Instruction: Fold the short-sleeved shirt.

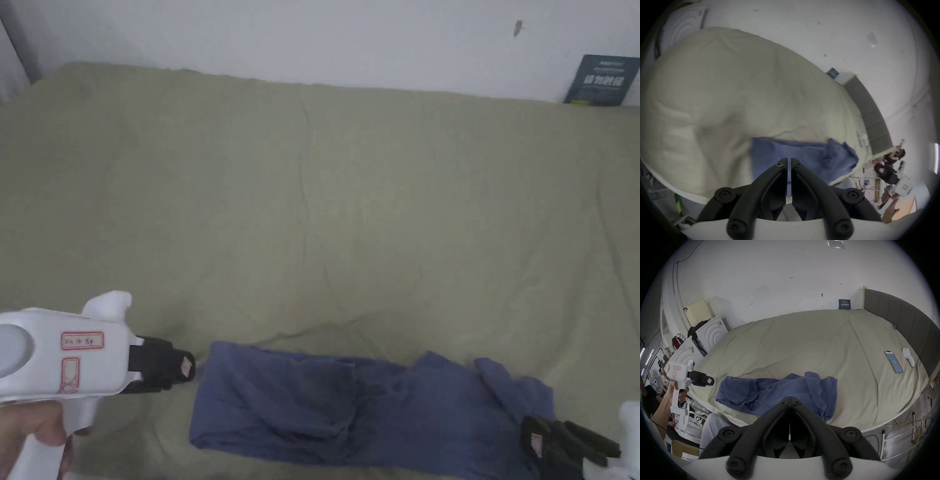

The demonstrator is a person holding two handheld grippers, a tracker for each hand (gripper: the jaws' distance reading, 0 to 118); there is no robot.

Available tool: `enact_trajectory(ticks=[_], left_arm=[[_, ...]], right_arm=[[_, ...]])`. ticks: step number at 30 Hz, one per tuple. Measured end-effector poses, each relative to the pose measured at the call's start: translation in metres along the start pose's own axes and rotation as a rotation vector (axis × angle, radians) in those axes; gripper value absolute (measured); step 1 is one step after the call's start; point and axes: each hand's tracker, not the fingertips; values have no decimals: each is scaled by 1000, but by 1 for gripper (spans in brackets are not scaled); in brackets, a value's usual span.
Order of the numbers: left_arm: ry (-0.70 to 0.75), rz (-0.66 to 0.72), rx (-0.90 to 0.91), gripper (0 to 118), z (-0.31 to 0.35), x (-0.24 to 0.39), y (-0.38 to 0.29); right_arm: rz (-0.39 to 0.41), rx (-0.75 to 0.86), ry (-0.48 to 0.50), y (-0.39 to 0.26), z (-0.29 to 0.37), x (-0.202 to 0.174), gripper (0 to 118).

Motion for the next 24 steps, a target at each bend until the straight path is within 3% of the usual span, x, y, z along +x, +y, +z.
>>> enact_trajectory(ticks=[1, 2, 3, 4, 5, 7, 14, 19, 20, 21, 22, 23, 24], left_arm=[[-9, 12, -20, 7, -3, -6, -3], [-16, 29, -17, 19, -5, -10, -6], [-47, 35, -27, 71, -10, -13, -6], [-92, 48, -43, 111, -15, -16, -7], [-147, 49, -76, 118, -22, -18, -6], [-255, 45, -111, 118, -30, -21, -8], [-351, 158, -120, 118, -78, -30, 5], [-479, 141, -148, 118, -98, -23, 1], [-451, 146, -140, 113, -97, -22, 0], [-470, 118, -142, 81, -94, -21, 0], [-448, 128, -164, 19, -93, -21, -1], [-344, 102, -156, 11, -94, -20, -4], [-309, 62, -122, 11, -95, -21, -8]], right_arm=[[6, -7, 1, 0, -2, -2, 1], [10, -12, -1, 0, -3, -4, 1], [13, -17, -2, -1, -4, -6, 1], [15, -22, -4, 0, -4, -7, 1], [16, -24, -5, -1, -5, -8, 1], [17, -33, -9, 0, -6, -9, 1], [22, -61, -30, -1, -9, -9, 1], [14, -71, -43, -3, -9, -8, 1], [11, -72, -46, -4, -9, -7, 1], [7, -72, -43, -5, -8, -6, 1], [1, -70, -41, -6, -8, -4, 1], [-4, -70, -39, -6, -8, -4, 1], [-8, -70, -33, -6, -7, -2, 1]])
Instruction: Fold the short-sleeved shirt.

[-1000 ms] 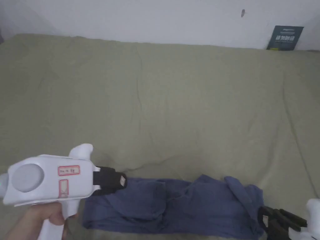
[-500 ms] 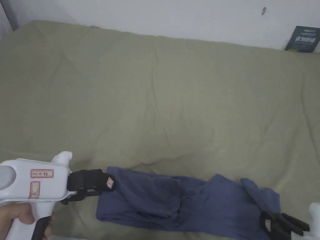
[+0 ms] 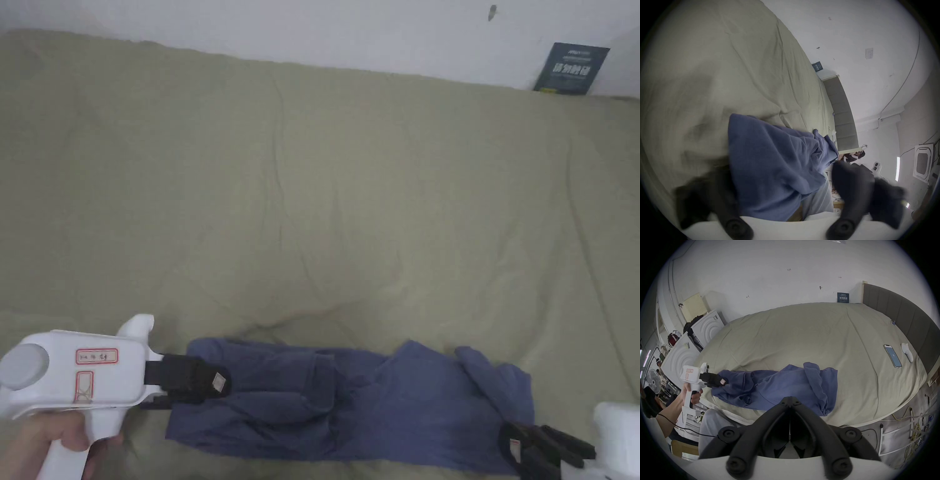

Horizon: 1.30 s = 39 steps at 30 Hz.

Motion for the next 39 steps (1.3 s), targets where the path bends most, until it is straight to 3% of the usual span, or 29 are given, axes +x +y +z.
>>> enact_trajectory(ticks=[2, 11, 19, 20, 31, 39], left_arm=[[-66, 72, -25, 11, 6, -3, -2], [-26, 97, 110, 11, 66, 9, -10], [260, 92, 184, 11, 146, 35, -6], [306, 37, 185, 11, 146, 46, -5], [539, -181, 107, 11, 70, 191, 6], [684, -407, -1, 11, -42, 249, -6]], right_arm=[[-5, 7, 4, -1, 3, 1, 1], [-28, 61, 14, -2, 19, 13, 1], [-13, 72, 39, -2, 18, 14, 1], [-9, 71, 43, -2, 18, 14, 1], [-32, 88, 54, -9, 28, 27, 1], [-73, 97, 35, -14, 33, 46, 1]])
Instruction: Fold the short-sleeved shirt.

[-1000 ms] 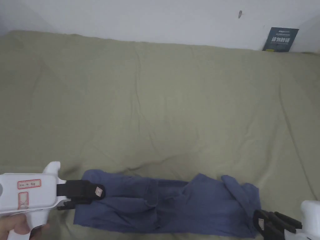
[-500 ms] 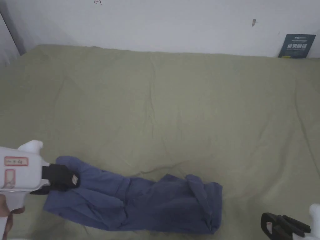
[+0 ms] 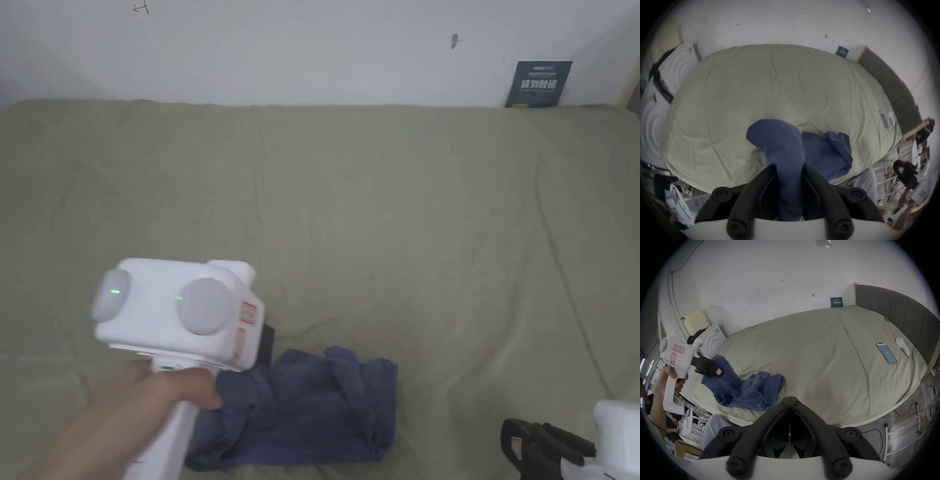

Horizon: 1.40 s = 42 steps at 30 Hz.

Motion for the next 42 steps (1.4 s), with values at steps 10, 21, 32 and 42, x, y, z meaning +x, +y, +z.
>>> enact_trajectory(ticks=[10, 21, 32, 42], left_arm=[[-213, -9, -38, 116, -89, 76, 3], [-410, 176, 129, 89, 2, -18, -16], [-563, 383, 15, 0, -70, -62, -38], [-730, 353, -94, 0, -134, 33, -21]], right_arm=[[-50, -1, -27, -1, 4, 12, 1], [-22, -27, -32, 0, -2, 4, 1], [-7, -52, -1, -5, -7, -7, 1], [-38, -49, -40, -3, -4, 12, 1]])
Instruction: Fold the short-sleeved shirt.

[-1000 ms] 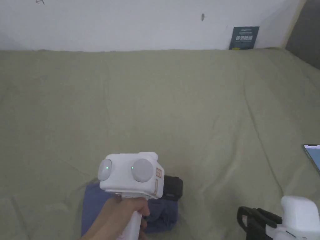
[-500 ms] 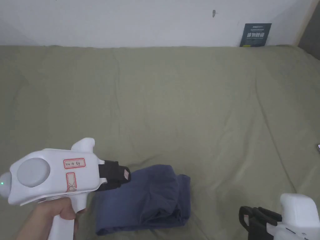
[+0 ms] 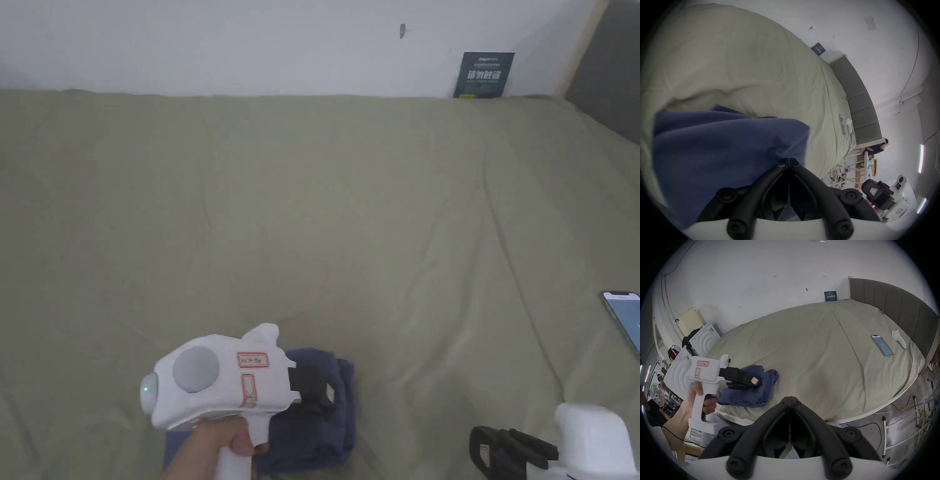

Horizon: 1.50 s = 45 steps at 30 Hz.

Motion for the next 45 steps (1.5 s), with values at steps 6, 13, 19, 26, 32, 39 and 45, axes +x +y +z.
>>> enact_trajectory(ticks=[6, 13, 19, 26, 32, 39, 45], left_arm=[[72, -56, -26, 0, -35, -16, -10], [-83, -116, 18, 0, 23, 2, -5], [-16, -211, 212, 0, 147, 4, -10], [322, -75, 272, 0, 205, -86, -20], [273, -4, 196, 0, 193, -123, -25], [18, 5, 118, 58, 167, -129, -13], [-102, 9, 31, 117, 136, -139, 0]], right_arm=[[-4, -17, -9, -1, -5, 2, 1], [44, -39, 25, 8, -20, -14, 1], [161, -131, 173, 33, -72, -52, 1], [-35, -336, 589, 47, -175, -78, 1], [-261, -469, 633, 24, -247, -41, 1], [-336, -460, 702, 19, -249, -17, 1], [-362, -463, 725, 16, -252, -14, 1]])
